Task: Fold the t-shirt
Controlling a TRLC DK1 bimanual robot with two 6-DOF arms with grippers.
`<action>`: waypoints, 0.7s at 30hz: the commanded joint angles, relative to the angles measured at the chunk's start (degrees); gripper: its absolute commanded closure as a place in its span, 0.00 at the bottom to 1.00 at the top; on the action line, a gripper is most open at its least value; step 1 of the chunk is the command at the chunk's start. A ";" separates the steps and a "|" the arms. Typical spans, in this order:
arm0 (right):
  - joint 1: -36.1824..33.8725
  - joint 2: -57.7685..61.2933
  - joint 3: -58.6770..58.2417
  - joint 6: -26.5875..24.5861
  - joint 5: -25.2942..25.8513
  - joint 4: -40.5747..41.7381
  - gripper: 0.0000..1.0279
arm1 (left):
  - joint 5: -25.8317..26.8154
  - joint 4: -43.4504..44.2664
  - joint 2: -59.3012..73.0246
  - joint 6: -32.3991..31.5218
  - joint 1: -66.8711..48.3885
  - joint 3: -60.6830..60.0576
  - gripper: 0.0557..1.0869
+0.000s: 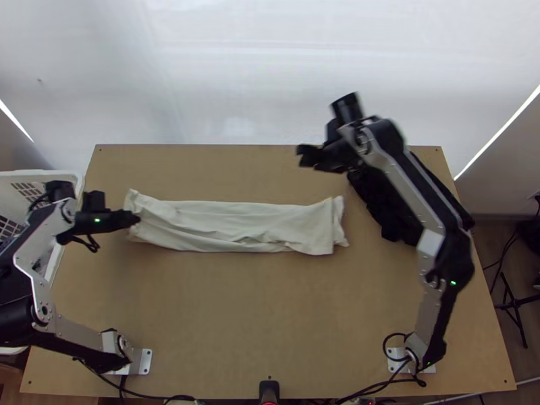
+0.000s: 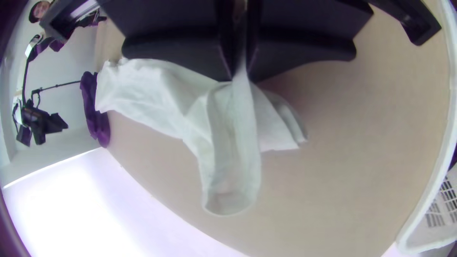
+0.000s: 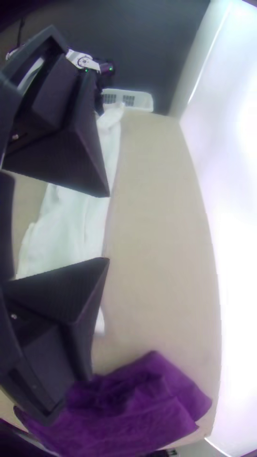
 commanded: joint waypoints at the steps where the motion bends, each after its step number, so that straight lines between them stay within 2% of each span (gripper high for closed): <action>1: -7.60 -8.86 -5.36 -1.02 -1.24 -0.06 0.41 | -0.72 -3.76 6.00 5.65 13.22 8.38 0.97; 5: -8.83 -11.84 -7.99 -1.99 -1.24 0.02 0.41 | -3.09 -7.89 8.99 11.89 19.63 13.21 0.97; 9: -10.41 -13.78 -10.10 -1.99 -1.41 0.02 0.41 | -3.01 -14.39 5.12 12.33 19.20 16.11 0.97; 12: -11.90 -15.36 -11.42 -1.99 -1.59 0.29 0.41 | -3.09 -17.38 -1.56 9.78 14.01 17.52 0.97; 17: -14.01 -18.44 -14.23 -1.99 -1.94 0.46 0.41 | -3.09 -29.69 -8.41 6.79 1.27 23.23 0.97; 21: -15.51 -20.72 -16.34 -1.99 -2.38 0.73 0.41 | -3.18 -32.59 -11.67 -0.51 -12.18 27.71 0.97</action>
